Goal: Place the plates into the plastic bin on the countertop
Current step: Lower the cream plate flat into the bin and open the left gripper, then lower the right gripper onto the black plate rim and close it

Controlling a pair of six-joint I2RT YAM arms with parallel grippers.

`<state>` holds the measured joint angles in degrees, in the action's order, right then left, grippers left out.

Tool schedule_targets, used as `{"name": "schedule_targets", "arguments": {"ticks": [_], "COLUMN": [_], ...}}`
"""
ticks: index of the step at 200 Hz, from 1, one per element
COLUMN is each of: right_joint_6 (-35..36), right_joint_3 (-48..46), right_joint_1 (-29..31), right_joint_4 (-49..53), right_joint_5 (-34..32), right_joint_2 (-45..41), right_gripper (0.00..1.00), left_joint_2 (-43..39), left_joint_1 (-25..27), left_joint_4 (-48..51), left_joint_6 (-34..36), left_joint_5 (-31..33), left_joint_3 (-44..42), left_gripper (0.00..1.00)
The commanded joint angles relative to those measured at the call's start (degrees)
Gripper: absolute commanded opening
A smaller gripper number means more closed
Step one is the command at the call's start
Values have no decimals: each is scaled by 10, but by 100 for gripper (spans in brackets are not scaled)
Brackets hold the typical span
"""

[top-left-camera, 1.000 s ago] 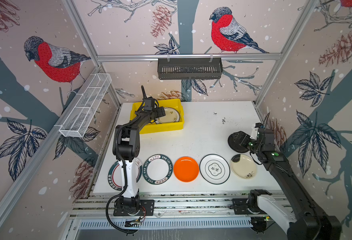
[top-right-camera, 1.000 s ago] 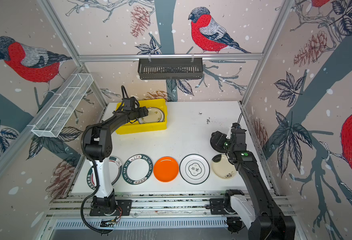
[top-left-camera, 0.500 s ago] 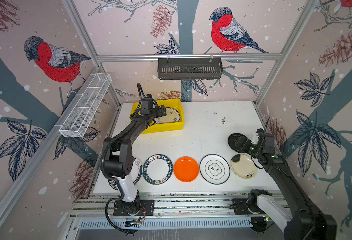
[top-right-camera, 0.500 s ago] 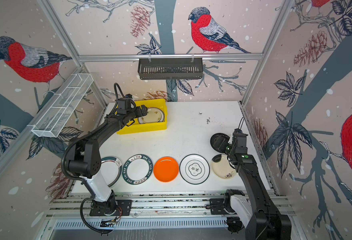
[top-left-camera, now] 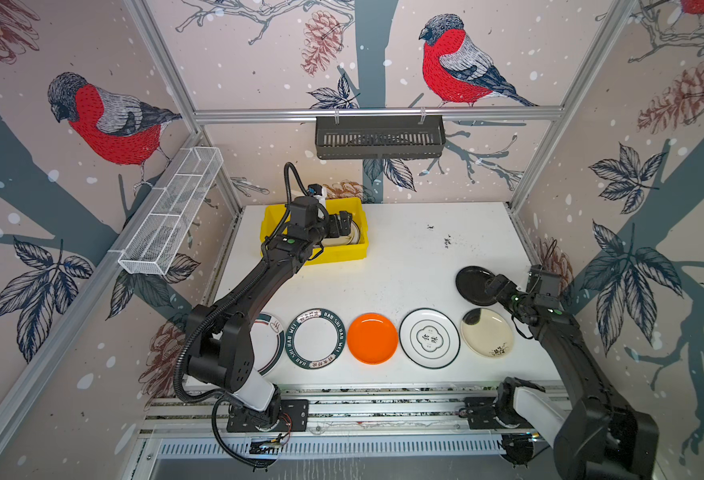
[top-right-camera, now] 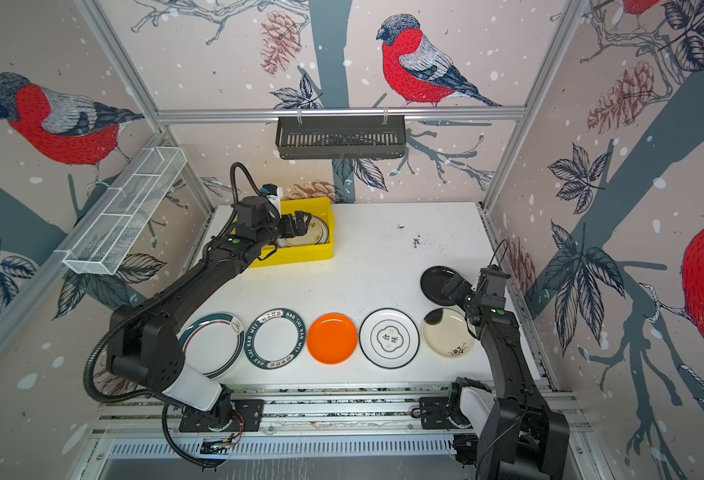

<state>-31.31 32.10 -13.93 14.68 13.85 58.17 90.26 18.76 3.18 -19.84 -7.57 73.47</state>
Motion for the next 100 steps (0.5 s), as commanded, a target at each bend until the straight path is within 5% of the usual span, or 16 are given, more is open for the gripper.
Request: {"name": "schedule_targets", "arguments": {"ticks": [1, 100], "right_joint_6": [22, 56], "right_joint_3": [-5, 12], "right_joint_1": [-26, -71], "right_joint_4": [-39, -38], "right_joint_5": [49, 104], "right_joint_2": [11, 91], "right_gripper": [96, 95], "left_joint_2": [8, 35], "left_joint_1": [5, 50], "left_joint_4": [-19, -98], "left_joint_6": [-21, -63], "left_joint_5": [-22, -86], "left_joint_3": [-4, -38], "left_gripper": [98, 98]}}
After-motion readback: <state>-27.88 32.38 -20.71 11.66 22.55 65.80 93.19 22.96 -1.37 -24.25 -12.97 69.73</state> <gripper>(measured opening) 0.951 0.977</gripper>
